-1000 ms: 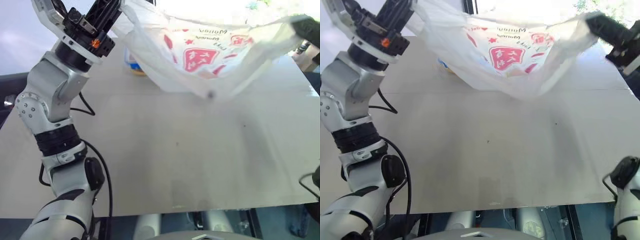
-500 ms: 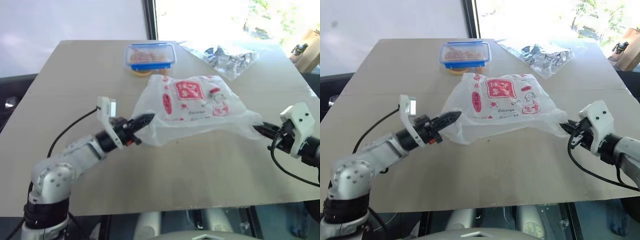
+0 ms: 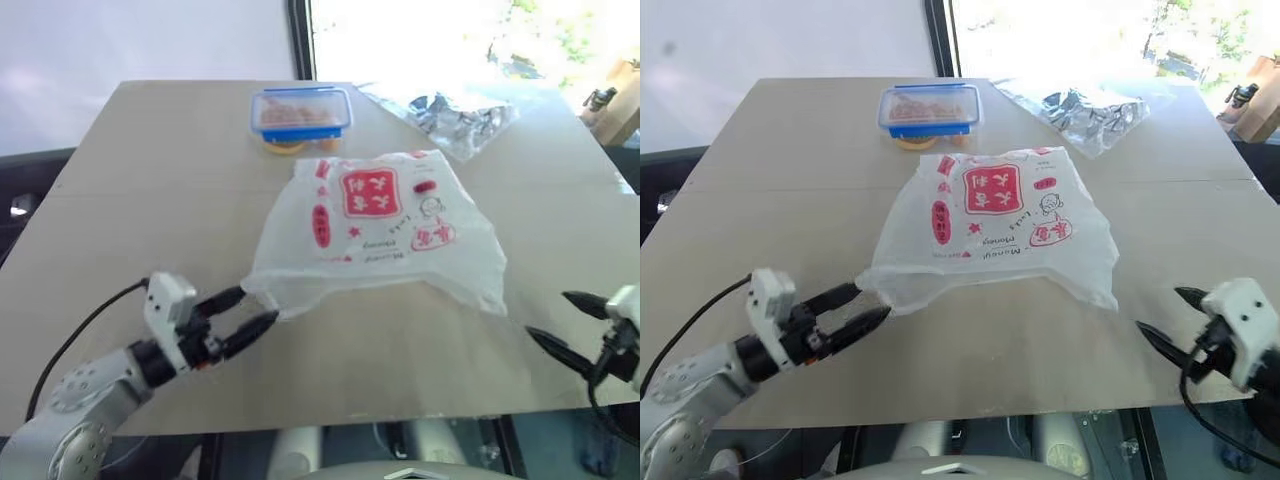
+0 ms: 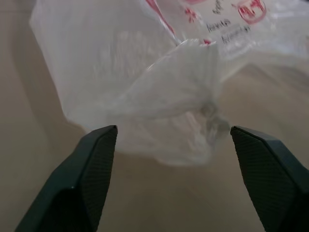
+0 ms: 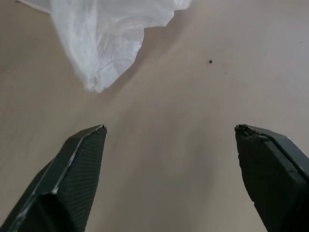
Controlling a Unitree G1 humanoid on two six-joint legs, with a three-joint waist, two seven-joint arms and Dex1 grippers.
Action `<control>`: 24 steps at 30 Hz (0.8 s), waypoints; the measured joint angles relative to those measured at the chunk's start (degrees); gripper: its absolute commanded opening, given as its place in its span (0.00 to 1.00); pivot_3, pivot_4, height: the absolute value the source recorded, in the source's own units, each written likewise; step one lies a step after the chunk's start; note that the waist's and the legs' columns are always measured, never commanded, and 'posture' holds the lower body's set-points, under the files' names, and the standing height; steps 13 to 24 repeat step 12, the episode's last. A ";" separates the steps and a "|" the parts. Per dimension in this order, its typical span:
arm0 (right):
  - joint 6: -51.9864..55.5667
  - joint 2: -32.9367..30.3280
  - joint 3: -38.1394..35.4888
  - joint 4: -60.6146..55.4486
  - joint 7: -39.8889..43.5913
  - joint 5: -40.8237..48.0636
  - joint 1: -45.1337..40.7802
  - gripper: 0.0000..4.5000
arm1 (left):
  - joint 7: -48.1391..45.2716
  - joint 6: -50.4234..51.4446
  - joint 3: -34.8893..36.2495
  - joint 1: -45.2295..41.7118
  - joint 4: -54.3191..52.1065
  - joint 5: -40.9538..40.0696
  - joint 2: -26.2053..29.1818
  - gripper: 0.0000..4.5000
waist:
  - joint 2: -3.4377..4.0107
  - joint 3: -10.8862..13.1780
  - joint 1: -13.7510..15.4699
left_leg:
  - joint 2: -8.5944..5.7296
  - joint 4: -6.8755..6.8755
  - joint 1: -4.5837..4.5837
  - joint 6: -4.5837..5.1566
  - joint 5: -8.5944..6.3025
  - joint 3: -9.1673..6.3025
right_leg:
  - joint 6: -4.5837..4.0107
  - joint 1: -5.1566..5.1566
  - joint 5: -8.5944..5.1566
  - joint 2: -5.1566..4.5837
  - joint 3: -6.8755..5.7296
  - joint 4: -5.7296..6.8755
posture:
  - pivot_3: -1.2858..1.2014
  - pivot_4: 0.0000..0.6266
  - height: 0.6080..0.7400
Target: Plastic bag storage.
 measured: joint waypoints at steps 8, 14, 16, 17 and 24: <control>-5.89 -3.26 0.22 10.76 3.06 -4.74 -6.46 0.97 | -9.07 -10.82 -1.41 7.26 0.90 8.57 -1.30 0.83 | -0.01 -0.02 0.07 | 0.13 0.05 0.63 0.14 -0.01 0.15 | -0.22 0.60 -0.12 -0.18 0.12 -0.02 | 0.52 0.24 1.00; -6.27 -4.77 1.47 13.13 3.63 -5.51 -9.76 0.97 | -10.31 -13.13 -1.10 9.83 2.70 9.30 -3.33 0.83 | -0.01 -0.03 0.10 | 0.10 -0.02 0.60 0.23 -0.07 0.11 | -0.11 0.60 -0.07 -0.11 0.07 -0.07 | 0.52 0.24 1.00; -6.27 -4.77 1.47 13.13 3.63 -5.51 -9.76 0.97 | -10.31 -13.13 -1.10 9.83 2.70 9.30 -3.33 0.83 | -0.01 -0.03 0.10 | 0.10 -0.02 0.60 0.23 -0.07 0.11 | -0.11 0.60 -0.07 -0.11 0.07 -0.07 | 0.52 0.24 1.00; -6.27 -4.77 1.47 13.13 3.63 -5.51 -9.76 0.97 | -10.31 -13.13 -1.10 9.83 2.70 9.30 -3.33 0.83 | -0.01 -0.03 0.10 | 0.10 -0.02 0.60 0.23 -0.07 0.11 | -0.11 0.60 -0.07 -0.11 0.07 -0.07 | 0.52 0.24 1.00; -6.27 -4.77 1.47 13.13 3.63 -5.51 -9.76 0.97 | -10.31 -13.13 -1.10 9.83 2.70 9.30 -3.33 0.83 | -0.01 -0.03 0.10 | 0.10 -0.02 0.60 0.23 -0.07 0.11 | -0.11 0.60 -0.07 -0.11 0.07 -0.07 | 0.52 0.24 1.00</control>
